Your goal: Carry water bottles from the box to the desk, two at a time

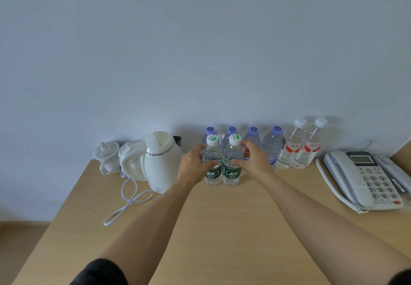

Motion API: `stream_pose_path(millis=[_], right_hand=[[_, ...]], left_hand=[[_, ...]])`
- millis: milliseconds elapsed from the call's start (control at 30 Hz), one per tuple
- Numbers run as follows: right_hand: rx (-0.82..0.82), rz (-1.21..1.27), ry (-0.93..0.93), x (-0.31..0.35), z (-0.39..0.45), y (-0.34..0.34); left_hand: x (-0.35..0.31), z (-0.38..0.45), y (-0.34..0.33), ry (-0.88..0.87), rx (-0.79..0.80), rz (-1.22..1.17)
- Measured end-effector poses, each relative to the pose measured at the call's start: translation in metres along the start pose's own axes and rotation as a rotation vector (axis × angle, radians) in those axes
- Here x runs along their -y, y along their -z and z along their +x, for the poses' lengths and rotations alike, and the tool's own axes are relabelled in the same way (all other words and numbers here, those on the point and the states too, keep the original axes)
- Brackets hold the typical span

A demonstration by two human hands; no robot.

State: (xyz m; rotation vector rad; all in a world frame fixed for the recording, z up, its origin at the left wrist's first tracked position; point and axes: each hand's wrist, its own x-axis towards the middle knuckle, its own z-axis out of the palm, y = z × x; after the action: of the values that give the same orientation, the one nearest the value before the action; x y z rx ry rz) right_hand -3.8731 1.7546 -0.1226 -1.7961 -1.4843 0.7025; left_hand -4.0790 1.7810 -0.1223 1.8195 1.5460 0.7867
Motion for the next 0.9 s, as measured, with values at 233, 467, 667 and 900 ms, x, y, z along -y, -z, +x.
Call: stream_pose_path(millis=[233, 467, 667, 900], right_hand=[[0.047, -0.071, -0.021, 0.003, 0.0, 0.006], [-0.017, -0.182, -0.017, 0.021, 0.007, 0.028], [-0.161, -0.284, -0.024, 0.043, 0.007, 0.051], [-0.235, -0.383, -0.133, 0.034, -0.023, 0.093]], left_hand=[[-0.003, -0.001, 0.009, 0.012, 0.075, 0.129], [-0.025, 0.021, 0.044, -0.006, -0.062, 0.353], [-0.073, 0.045, 0.058, -0.202, -0.129, 0.529], [-0.138, 0.052, 0.018, -0.456, -0.029, 0.651]])
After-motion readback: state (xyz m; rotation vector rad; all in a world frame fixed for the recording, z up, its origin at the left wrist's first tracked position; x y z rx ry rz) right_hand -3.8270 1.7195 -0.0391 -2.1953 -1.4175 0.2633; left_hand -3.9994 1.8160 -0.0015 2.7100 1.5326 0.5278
